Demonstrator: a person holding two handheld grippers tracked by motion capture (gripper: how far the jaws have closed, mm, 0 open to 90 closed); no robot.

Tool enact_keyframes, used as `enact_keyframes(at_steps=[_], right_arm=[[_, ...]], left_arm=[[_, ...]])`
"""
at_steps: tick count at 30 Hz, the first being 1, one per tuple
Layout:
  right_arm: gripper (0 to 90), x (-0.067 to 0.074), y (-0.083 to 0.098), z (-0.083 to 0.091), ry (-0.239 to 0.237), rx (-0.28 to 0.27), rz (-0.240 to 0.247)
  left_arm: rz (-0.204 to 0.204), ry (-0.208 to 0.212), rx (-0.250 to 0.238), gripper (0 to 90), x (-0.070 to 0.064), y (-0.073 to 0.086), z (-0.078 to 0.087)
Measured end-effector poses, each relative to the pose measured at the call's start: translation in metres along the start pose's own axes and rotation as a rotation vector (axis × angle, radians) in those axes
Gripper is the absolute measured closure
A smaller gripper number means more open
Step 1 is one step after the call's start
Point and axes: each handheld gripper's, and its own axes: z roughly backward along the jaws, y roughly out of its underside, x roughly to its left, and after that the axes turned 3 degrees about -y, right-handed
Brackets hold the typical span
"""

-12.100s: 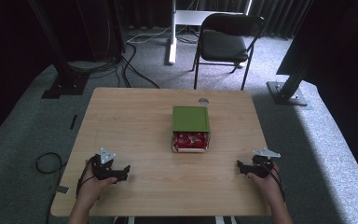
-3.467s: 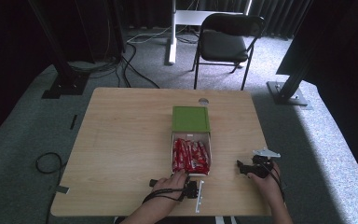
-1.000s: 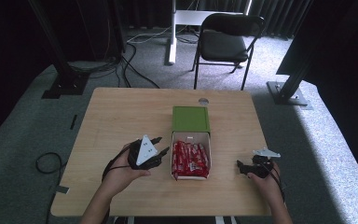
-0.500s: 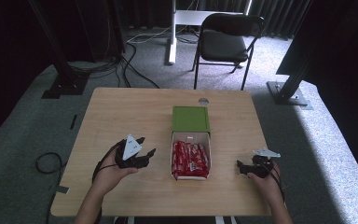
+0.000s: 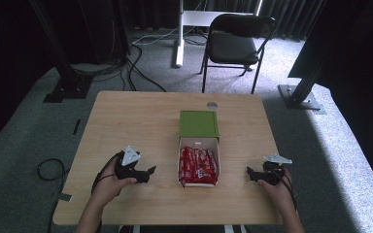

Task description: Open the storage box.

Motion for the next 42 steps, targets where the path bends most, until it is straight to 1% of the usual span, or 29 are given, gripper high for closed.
enact_keyframes(at_steps=[1,2,4,5,6,9,11,12,14,15,17,20,21,22,23,26,29,30,31,32,34,35,36,37,38,39,40,41,42], right_arm=[[10.6,0.000,0.000,0.000,0.000,-0.001,0.000],[10.6,0.000,0.000,0.000,0.000,-0.001,-0.001],[10.6,0.000,0.000,0.000,0.000,0.000,0.000],[10.6,0.000,0.000,0.000,0.000,0.000,0.001],[10.6,0.000,0.000,0.000,0.000,0.000,0.001],[10.6,0.000,0.000,0.000,0.000,0.000,0.000],[10.6,0.000,0.000,0.000,0.000,0.000,0.001],[10.6,0.000,0.000,0.000,0.000,0.000,0.000],[10.6,0.000,0.000,0.000,0.000,0.000,0.001],[10.6,0.000,0.000,0.000,0.000,0.000,0.001],[10.6,0.000,0.000,0.000,0.000,0.000,0.000],[10.6,0.000,0.000,0.000,0.000,0.000,0.001],[10.6,0.000,0.000,0.000,0.000,0.000,0.001],[10.6,0.000,0.000,0.000,0.000,0.000,0.000],[10.6,0.000,0.000,0.000,0.000,0.000,0.000],[10.6,0.000,0.000,0.000,0.000,0.000,0.000],[10.6,0.000,0.000,0.000,0.000,0.000,0.000],[10.6,0.000,0.000,0.000,0.000,-0.001,0.001],[10.6,0.000,0.000,0.000,0.000,-0.001,0.000],[10.6,0.000,0.000,0.000,0.000,-0.001,0.000],[10.6,0.000,0.000,0.000,0.000,0.000,0.000],[10.6,0.000,0.000,0.000,0.000,0.000,0.000],[10.6,0.000,0.000,0.000,-0.001,-0.001,0.001],[10.6,0.000,0.000,0.000,-0.001,0.000,0.000],[10.6,0.000,0.000,0.000,-0.001,0.000,0.001],[10.6,0.000,0.000,0.000,-0.001,-0.001,0.001],[10.6,0.000,0.000,0.000,-0.001,-0.001,0.001],[10.6,0.000,0.000,0.000,-0.001,0.000,-0.001],[10.6,0.000,0.000,0.000,-0.001,0.000,-0.001]], left_arm=[[0.007,-0.004,-0.001,15.3,0.001,0.002,-0.001],[0.026,-0.014,0.000,14.1,0.004,0.004,-0.001],[0.032,-0.019,0.000,12.1,0.005,0.006,-0.002],[0.066,-0.033,0.006,11.0,0.010,0.010,-0.002],[0.066,-0.033,0.006,11.0,0.010,0.010,-0.002],[0.074,-0.060,0.040,10.5,0.015,0.016,-0.003],[0.104,-0.071,0.051,10.5,0.018,0.020,-0.004],[0.105,-0.079,0.048,10.5,0.019,0.022,-0.004],[0.128,-0.090,0.049,10.5,0.022,0.025,-0.004],[0.127,-0.094,0.054,10.5,0.023,0.026,-0.004],[0.132,-0.117,0.079,10.5,0.026,0.029,-0.003],[0.152,-0.144,0.089,10.5,0.030,0.032,-0.003],[0.152,-0.144,0.089,10.5,0.030,0.032,-0.003],[0.156,-0.161,0.097,9.9,0.032,0.035,-0.002],[0.155,-0.166,0.105,9.8,0.033,0.036,-0.003],[0.168,-0.184,0.115,9.8,0.035,0.039,-0.003],[0.167,-0.198,0.120,9.8,0.036,0.040,-0.002],[0.175,-0.205,0.119,9.8,0.036,0.041,-0.002],[0.181,-0.225,0.128,9.8,0.038,0.042,-0.001],[0.175,-0.229,0.132,9.8,0.039,0.042,-0.001],[0.183,-0.245,0.139,9.7,0.040,0.044,-0.001],[0.183,-0.245,0.139,9.6,0.040,0.044,-0.001],[0.186,-0.259,0.144,9.6,0.040,0.045,-0.001],[0.202,-0.272,0.147,9.6,0.042,0.046,-0.001],[0.203,-0.273,0.151,9.6,0.042,0.048,-0.001],[0.205,-0.280,0.167,9.6,0.043,0.049,-0.002],[0.205,-0.280,0.167,9.6,0.043,0.049,-0.002],[0.216,-0.296,0.168,9.6,0.043,0.050,-0.002],[0.216,-0.296,0.168,9.5,0.043,0.050,-0.002]])
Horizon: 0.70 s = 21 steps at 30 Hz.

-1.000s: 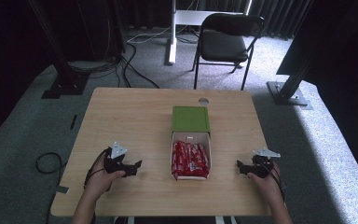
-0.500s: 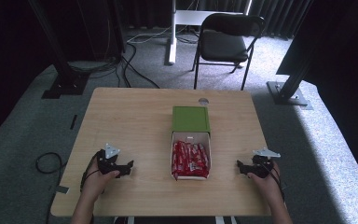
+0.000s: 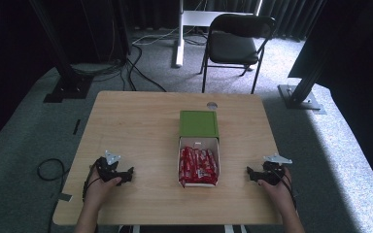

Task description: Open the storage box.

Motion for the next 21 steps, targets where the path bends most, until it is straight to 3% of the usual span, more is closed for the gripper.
enact_keyframes(at_steps=[1,5,6,10,21], right_arm=[[10.6,-0.0001,0.0000,0.0000,0.000,0.000,0.001],[10.6,0.0000,0.0000,0.0000,0.000,0.000,0.000],[10.6,-0.0001,0.0000,0.0000,0.000,0.000,0.001],[10.6,0.0000,0.0000,0.0000,0.000,0.000,0.000],[10.6,-0.0001,0.0000,0.0000,0.000,0.000,0.001]], left_arm=[[0.026,-0.006,0.006,9.2,0.0012,0.0002,-0.0004],[0.053,-0.017,0.008,4.7,0.0022,0.0011,-0.0018],[0.087,-0.018,0.014,3.3,0.0042,0.0021,-0.0028],[0.148,-0.075,0.019,3.3,0.0075,0.0025,-0.0031],[0.162,-0.087,0.018,3.3,0.0073,0.0023,-0.0034]])
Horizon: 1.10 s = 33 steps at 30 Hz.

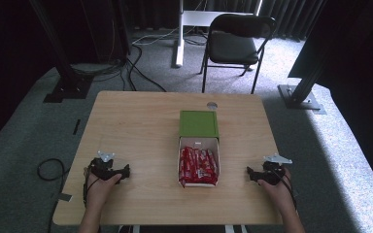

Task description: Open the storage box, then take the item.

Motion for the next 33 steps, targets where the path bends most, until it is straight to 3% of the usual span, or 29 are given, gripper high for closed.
enact_keyframes(at_steps=[20,33], right_arm=[[11.1,0.000,0.000,0.000,-0.002,-0.001,-0.002],[13.6,0.011,-0.010,0.007,-0.017,-0.011,0.006]], left_arm=[[0.001,-0.002,0.000,3.3,0.000,0.000,0.000],[0.003,-0.004,-0.001,3.2,0.000,0.000,-0.001]])
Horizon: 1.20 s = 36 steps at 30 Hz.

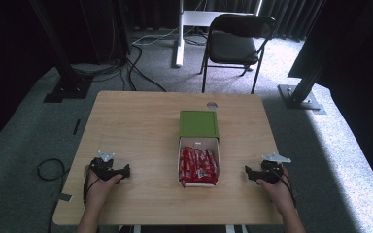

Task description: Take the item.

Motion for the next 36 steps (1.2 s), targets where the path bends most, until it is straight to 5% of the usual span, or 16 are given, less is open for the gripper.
enact_keyframes(at_steps=[19,36], right_arm=[[15.3,0.035,-0.047,0.027,-0.097,-0.099,-0.008],[17.3,0.064,-0.072,0.032,-0.126,-0.139,0.027]], left_arm=[[-0.001,0.000,0.000,3.2,0.000,0.000,0.000],[0.000,0.000,0.000,3.1,0.000,0.000,0.000]])
